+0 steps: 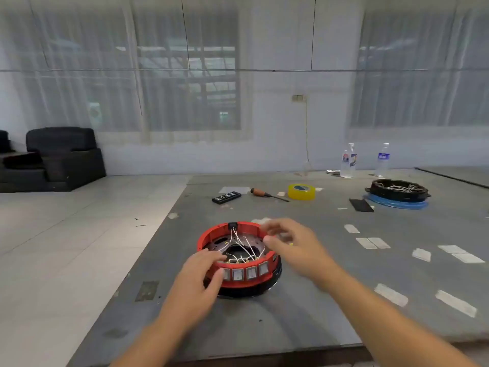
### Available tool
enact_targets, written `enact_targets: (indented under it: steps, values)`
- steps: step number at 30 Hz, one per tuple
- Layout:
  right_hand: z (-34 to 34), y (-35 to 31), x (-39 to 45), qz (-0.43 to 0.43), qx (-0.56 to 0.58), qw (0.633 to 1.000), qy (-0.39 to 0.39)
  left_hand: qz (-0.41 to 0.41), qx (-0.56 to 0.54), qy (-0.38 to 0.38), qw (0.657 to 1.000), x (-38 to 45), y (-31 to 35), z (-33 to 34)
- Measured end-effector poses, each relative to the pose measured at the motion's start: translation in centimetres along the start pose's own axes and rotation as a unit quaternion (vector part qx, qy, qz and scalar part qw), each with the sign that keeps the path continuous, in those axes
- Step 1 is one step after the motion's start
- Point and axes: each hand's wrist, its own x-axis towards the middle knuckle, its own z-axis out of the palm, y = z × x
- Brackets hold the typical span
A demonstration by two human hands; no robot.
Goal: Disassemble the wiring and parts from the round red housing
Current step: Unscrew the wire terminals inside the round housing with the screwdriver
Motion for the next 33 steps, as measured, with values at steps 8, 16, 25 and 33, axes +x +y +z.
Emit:
enact_targets:
  steps: [8,16,25,33]
  values:
    - [8.5,7.8,-0.4,-0.016,-0.264,0.964,0.035,0.026,0.108,-0.019,0.994,0.7,-3.3,4.5]
    - [9.1,7.7,-0.7,-0.048,-0.299,0.951,0.066,0.027,0.122,-0.01,0.992,0.9,-3.2,4.7]
    - [4.2,8.0,1.5,-0.006,-0.237,0.968,0.081,0.025,0.117,-0.02,0.993,0.6,-3.3,4.5]
    - [-1.2,11.5,2.2,0.331,-0.4,0.847,-0.118,0.021,0.111,-0.007,0.994,0.2,-2.9,4.5]
